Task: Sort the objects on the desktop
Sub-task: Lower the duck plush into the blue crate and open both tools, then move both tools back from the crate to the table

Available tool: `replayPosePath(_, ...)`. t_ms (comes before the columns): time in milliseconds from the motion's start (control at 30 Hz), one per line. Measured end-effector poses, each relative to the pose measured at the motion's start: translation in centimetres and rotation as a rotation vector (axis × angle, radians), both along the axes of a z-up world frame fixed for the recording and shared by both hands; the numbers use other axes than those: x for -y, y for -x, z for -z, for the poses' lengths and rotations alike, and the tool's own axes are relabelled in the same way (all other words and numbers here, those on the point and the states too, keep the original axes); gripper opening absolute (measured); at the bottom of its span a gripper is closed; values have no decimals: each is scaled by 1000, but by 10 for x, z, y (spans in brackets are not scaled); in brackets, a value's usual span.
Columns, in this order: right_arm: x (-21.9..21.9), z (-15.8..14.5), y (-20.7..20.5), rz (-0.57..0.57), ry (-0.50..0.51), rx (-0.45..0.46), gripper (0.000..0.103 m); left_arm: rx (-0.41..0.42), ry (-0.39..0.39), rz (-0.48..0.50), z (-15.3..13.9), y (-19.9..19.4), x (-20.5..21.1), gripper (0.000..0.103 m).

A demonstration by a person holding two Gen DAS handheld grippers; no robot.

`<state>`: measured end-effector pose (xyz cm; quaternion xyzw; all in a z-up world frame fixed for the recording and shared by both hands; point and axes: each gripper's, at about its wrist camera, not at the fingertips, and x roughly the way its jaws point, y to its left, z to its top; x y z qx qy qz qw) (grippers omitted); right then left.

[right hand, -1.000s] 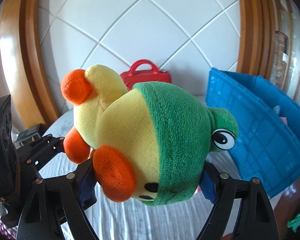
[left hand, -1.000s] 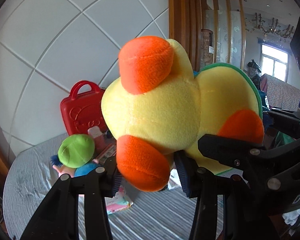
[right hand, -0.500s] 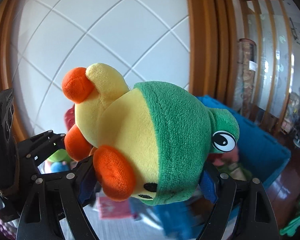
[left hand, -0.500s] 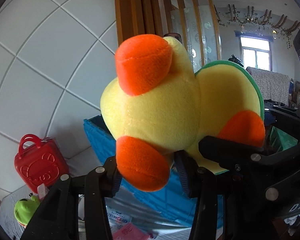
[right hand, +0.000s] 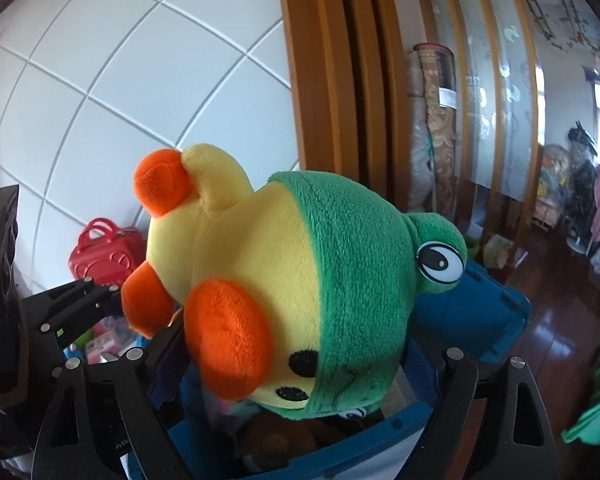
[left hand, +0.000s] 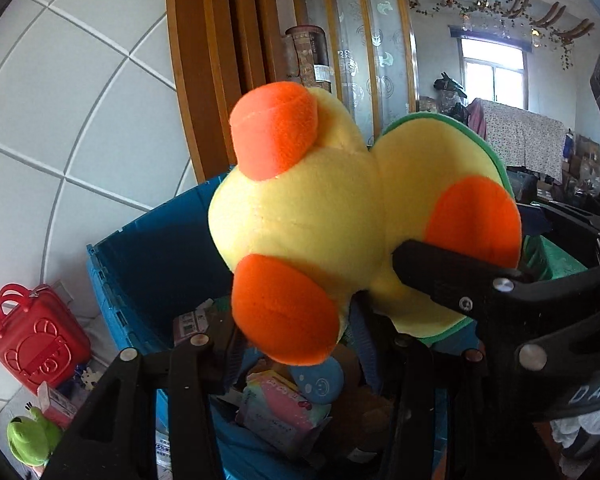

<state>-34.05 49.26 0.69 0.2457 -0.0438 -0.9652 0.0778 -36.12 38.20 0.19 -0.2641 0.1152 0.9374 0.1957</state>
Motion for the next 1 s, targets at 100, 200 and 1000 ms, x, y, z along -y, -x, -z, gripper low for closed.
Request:
replayPosePath(100,-9,-3,0,44,-4,-21,99,-9,28,-16,1,2,-8,56)
replayPosePath(200,-8,-11,1,64,-18,-38,103,-18,17,-38,3,-9,6,68)
replayPosePath(1000,196,-23,-69,-127,-97,-62,103,-116,-115,-350,4,-128,253,68)
